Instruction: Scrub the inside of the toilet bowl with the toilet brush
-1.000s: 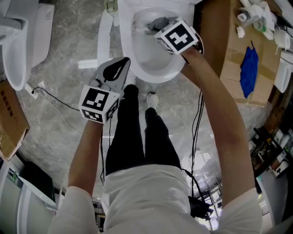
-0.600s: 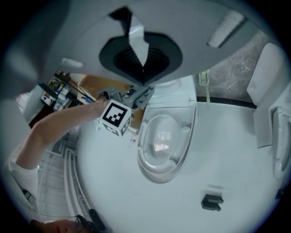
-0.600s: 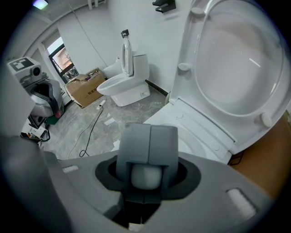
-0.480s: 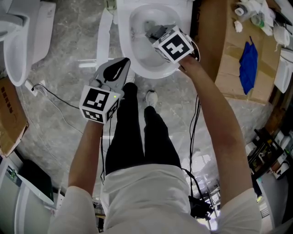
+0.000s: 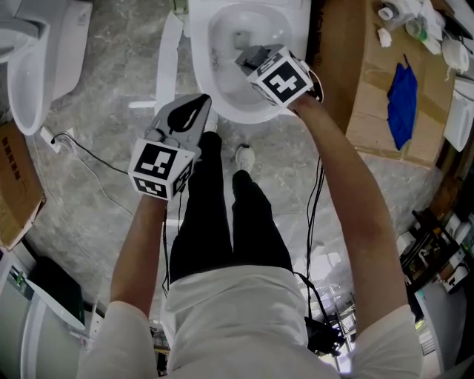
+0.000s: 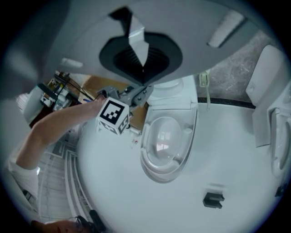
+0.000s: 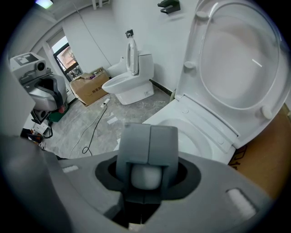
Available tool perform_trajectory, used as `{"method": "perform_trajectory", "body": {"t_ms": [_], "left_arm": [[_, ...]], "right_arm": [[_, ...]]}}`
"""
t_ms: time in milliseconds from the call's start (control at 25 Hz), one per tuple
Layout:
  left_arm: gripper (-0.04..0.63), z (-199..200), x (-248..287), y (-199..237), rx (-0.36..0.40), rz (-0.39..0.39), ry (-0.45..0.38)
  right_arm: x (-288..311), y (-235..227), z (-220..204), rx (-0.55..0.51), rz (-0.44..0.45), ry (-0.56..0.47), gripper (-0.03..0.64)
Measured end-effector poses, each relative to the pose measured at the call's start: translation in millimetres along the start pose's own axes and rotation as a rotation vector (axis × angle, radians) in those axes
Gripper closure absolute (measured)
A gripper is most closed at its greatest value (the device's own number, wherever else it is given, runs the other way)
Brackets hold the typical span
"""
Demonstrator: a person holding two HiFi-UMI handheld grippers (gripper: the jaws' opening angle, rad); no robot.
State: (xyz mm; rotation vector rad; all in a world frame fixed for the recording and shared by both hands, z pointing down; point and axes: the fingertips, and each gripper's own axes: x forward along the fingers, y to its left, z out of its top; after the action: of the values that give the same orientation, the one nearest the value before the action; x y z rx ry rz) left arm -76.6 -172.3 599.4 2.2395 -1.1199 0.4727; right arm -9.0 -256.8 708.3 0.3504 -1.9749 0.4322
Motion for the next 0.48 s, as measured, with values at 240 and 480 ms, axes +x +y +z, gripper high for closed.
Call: {"method": "perform_trajectory", "body": {"t_ms": [240, 480], "left_arm": [[0.604, -1.5, 1.2, -6.7, 0.003, 0.001, -0.001], [0.604, -3.0, 4.8, -17.5, 0.007, -0.010, 0.002]], "right_arm": [[-3.2, 8.5, -13.4, 0.010, 0.019, -0.005, 0.454], [-8.1, 20.3, -33.4, 0.007, 0.024, 0.002, 0.454]]}}
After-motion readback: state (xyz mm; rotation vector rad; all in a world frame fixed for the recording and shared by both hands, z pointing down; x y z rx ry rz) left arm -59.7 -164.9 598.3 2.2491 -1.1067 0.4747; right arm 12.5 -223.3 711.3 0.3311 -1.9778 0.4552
